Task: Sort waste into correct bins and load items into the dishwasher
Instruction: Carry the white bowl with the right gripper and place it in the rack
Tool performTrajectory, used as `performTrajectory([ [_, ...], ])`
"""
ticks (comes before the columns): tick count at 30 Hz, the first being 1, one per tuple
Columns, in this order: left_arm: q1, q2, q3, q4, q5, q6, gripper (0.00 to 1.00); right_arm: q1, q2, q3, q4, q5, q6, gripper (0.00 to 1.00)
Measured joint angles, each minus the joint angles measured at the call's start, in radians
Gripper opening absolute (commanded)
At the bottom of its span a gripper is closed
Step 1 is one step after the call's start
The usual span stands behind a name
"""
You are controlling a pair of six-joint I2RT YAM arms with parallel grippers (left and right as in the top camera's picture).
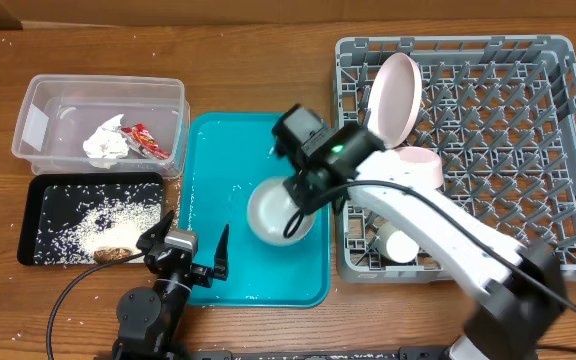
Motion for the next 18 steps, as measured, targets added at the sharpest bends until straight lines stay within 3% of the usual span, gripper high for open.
performTrajectory([
  [6, 0.000, 0.000, 0.000, 0.000, 0.000, 0.000, 1.00, -0.063, -0.163, 0.068, -0.229, 0.421, 0.306, 0.04],
  [10, 0.000, 0.000, 0.000, 0.000, 0.000, 0.000, 1.00, -0.214, -0.210, 0.069, -0.398, 0.650, 0.558, 0.04],
  [18, 0.000, 0.000, 0.000, 0.000, 0.000, 0.000, 1.00, -0.559, -0.170, 0.042, -0.379, 0.797, 0.741, 0.04],
])
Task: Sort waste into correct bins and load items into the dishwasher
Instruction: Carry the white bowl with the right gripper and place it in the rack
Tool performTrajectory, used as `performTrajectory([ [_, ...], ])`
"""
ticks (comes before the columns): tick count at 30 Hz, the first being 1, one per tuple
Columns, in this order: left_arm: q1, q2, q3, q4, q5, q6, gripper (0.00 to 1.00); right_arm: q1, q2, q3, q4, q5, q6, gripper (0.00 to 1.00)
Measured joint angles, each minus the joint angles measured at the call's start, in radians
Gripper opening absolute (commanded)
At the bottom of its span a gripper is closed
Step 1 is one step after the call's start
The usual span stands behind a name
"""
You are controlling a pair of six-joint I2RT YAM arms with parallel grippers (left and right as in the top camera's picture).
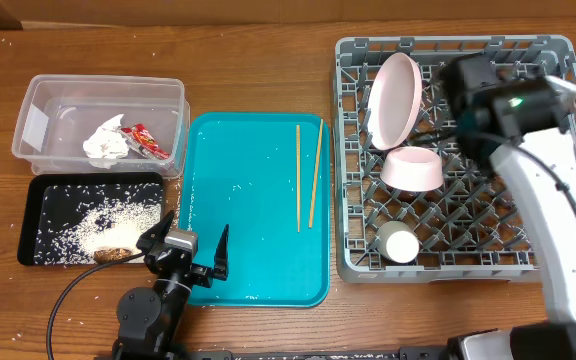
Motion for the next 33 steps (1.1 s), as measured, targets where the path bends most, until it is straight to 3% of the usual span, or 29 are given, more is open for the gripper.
performTrajectory([
  [5, 0.000, 0.000, 0.000, 0.000, 0.000, 0.000, 1.00, -0.074, 0.112, -0.005, 0.007, 0.050, 0.025, 0.04],
  [15, 0.000, 0.000, 0.000, 0.000, 0.000, 0.000, 1.00, -0.072, 0.368, -0.011, 0.015, 0.169, 0.006, 0.04],
  [33, 0.000, 0.000, 0.000, 0.000, 0.000, 0.000, 1.00, -0.055, 0.377, -0.011, -0.036, 0.241, 0.005, 0.04],
])
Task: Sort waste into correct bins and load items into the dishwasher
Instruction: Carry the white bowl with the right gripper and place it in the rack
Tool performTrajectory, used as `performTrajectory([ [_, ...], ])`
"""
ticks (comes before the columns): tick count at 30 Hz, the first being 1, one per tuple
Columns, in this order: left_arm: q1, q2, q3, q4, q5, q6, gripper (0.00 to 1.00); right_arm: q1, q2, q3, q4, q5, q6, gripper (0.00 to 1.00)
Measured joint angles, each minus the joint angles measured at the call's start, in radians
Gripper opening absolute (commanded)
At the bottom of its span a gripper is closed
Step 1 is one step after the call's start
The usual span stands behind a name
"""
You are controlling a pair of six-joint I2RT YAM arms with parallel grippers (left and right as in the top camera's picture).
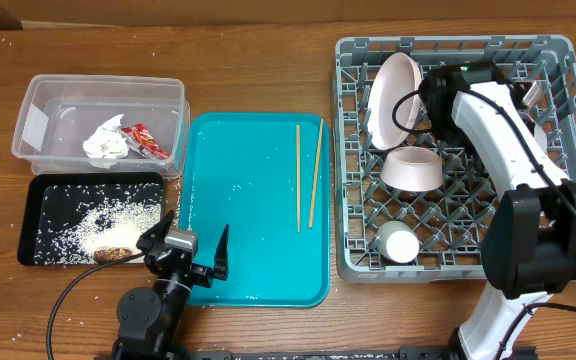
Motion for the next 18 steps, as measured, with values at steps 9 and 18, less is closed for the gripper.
performTrajectory([
  [9, 0.000, 0.000, 0.000, 0.000, 0.000, 0.000, 1.00, -0.031, 0.000, 0.000, -0.001, 0.008, -0.006, 0.06],
  [18, 0.000, 0.000, 0.000, 0.000, 0.000, 0.000, 1.00, -0.089, 0.000, 0.000, 0.010, -0.023, -0.006, 0.04],
])
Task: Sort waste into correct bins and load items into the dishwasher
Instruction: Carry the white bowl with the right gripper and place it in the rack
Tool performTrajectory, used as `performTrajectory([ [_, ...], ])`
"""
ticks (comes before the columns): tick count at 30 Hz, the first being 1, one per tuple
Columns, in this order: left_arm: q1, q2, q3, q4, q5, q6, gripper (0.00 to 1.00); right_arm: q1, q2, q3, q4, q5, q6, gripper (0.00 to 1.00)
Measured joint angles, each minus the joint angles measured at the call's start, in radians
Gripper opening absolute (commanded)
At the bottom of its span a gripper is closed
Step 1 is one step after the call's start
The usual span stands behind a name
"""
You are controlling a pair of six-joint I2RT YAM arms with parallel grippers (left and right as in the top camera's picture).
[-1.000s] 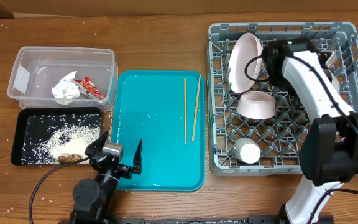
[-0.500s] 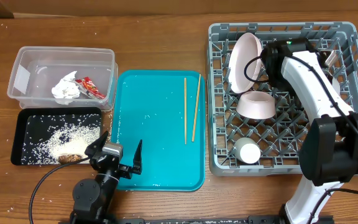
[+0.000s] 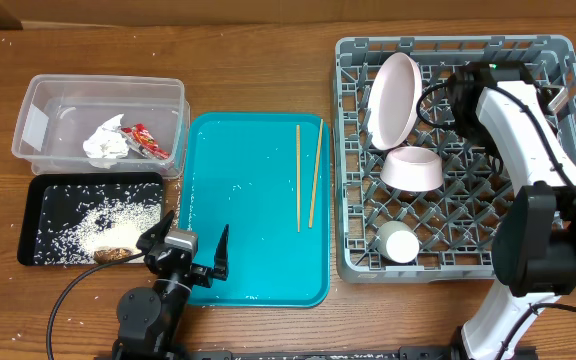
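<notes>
Two wooden chopsticks (image 3: 298, 178) lie side by side on the teal tray (image 3: 253, 270), which is sprinkled with rice grains. In the grey dish rack (image 3: 568, 250) a pink plate (image 3: 393, 100) stands on edge, with a pink bowl (image 3: 413, 168) and a white cup (image 3: 400, 243) below it. My right arm (image 3: 468, 92) hangs over the rack's back, right of the plate. Its fingers are hidden under the wrist. My left gripper (image 3: 193, 255) rests open at the tray's front left corner, holding nothing.
A clear tub (image 3: 28, 125) at the left holds a crumpled tissue (image 3: 105, 143) and a red wrapper (image 3: 148, 140). In front of it a black tray (image 3: 43, 250) holds scattered rice and a brown scrap (image 3: 116, 254).
My right arm's wrist has shifted a little to the right over the back of the rack. The left arm, chopsticks and dishes have not moved.
My right gripper first held a white bowl over the teal tray. Then the bowl was off the tray, the chopsticks lay bare, and the arm was over the rack's back right. Afterwards the wrist hung beside the pink plate, and now slightly further right.
</notes>
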Motion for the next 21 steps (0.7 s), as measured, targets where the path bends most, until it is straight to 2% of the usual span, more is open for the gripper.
performTrajectory([
  [12, 0.000, 0.000, 0.000, 0.000, 0.000, 0.000, 1.00, 0.178, -0.006, 0.000, -0.052, 0.073, 0.000, 0.04],
  [21, 0.000, 0.000, 0.000, 0.000, 0.000, 0.000, 1.00, 0.128, -0.006, 0.000, -0.045, 0.100, 0.004, 0.04],
])
